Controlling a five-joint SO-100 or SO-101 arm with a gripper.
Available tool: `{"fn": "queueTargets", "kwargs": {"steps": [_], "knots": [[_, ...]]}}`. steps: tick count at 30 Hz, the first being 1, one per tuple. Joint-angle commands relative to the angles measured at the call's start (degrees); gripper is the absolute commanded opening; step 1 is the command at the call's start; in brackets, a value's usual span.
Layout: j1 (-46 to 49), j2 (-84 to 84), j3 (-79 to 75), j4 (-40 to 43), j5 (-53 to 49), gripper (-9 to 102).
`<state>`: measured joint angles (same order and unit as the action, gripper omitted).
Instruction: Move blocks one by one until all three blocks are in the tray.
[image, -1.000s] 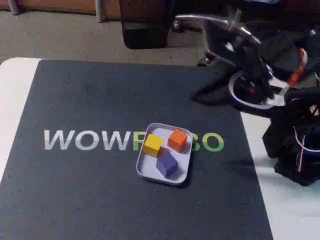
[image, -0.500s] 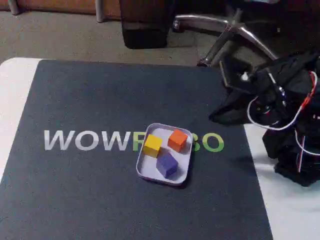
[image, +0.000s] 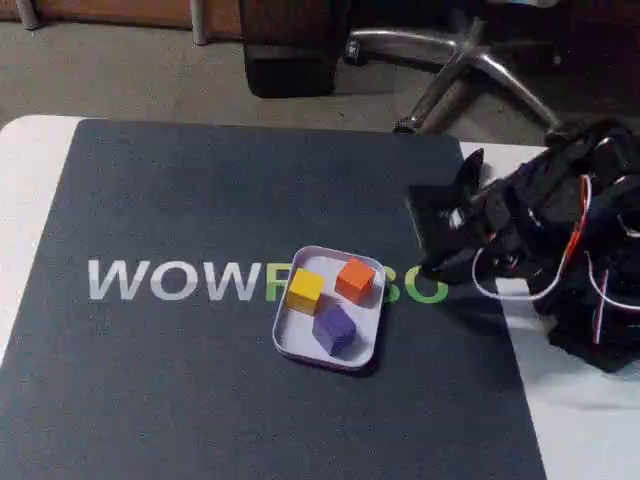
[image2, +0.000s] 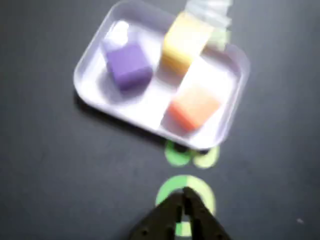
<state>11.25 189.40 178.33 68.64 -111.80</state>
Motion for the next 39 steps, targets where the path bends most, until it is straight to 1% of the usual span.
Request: {"fn": "queueTargets", "kwargs": {"steps": [1, 5, 9, 12, 15, 18, 39], "knots": [[1.05, 0.09, 3.25, 0.35, -1.85, -8], [2.55, 0.09, 3.25, 4.48, -0.7, -8], [4.22, 0.09, 3.25, 4.92, 6.06, -8], [3.08, 0.09, 3.25, 5.19, 8.26, -8], [3.43, 0.09, 3.25, 5.19, 8.44, -7], [4.13, 0.09, 3.25, 5.19, 8.53, -3], [3.96, 0.09, 3.25, 5.19, 8.61, -3]]}}
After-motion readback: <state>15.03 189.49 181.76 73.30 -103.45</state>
